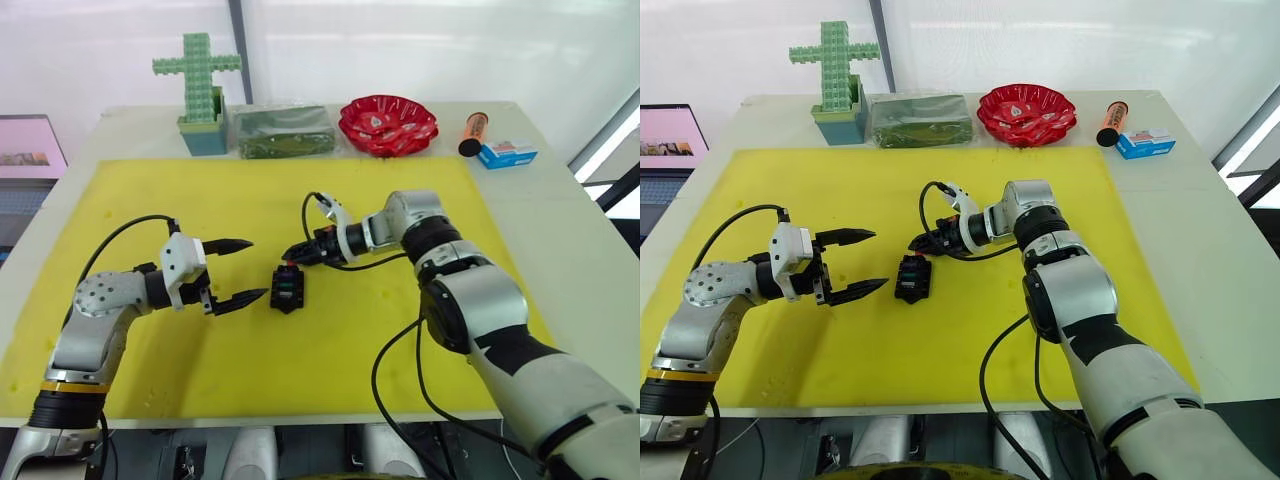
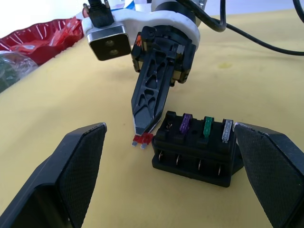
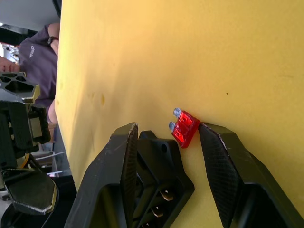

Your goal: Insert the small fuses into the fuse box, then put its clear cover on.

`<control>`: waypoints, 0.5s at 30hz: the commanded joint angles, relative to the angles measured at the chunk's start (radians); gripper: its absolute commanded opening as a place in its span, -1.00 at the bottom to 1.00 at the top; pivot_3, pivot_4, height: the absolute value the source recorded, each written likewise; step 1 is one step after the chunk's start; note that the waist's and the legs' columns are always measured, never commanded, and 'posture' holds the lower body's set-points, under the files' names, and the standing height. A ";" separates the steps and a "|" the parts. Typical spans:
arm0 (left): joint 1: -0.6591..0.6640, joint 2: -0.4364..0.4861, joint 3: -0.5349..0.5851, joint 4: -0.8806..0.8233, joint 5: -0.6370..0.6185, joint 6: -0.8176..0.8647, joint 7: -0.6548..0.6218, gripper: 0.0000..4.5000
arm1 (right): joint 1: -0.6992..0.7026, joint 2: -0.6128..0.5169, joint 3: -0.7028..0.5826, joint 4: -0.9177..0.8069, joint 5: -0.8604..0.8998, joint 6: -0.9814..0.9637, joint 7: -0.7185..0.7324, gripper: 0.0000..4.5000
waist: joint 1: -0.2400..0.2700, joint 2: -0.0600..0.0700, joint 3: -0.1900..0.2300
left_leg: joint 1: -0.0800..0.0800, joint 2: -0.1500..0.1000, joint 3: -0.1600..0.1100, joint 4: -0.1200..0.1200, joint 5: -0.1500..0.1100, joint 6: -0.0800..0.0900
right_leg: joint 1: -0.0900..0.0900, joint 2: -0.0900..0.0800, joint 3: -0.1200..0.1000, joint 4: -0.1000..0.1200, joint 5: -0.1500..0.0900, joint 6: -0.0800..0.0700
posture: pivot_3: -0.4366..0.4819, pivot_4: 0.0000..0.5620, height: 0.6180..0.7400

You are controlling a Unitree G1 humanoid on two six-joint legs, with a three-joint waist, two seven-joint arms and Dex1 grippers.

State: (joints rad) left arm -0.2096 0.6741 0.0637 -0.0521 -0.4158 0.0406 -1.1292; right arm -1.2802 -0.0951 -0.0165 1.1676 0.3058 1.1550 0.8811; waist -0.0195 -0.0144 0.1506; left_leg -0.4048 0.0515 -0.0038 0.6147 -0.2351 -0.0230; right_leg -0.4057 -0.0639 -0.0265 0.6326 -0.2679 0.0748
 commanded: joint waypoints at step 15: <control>0.001 0.014 0.028 -0.032 -0.013 -0.006 0.001 1.00 | -0.004 0.002 -0.021 -0.010 -0.022 -0.015 -0.005 -0.98 | 0.001 0.000 0.000 | 0.000 0.000 0.000 0.000 0.000 0.000 | 0.000 0.000 0.000 0.000 0.000 0.000 | -0.05 -0.47 1.00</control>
State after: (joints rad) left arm -0.2089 0.6742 0.0638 -0.0521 -0.4158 0.0406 -1.1294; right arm -1.2791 -0.0900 -0.0185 1.1675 0.2793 1.1447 0.8731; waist -0.0183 -0.0144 0.1506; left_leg -0.4050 0.0514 -0.0038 0.6149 -0.2351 -0.0230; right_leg -0.4056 -0.0640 -0.0265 0.6325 -0.2678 0.0748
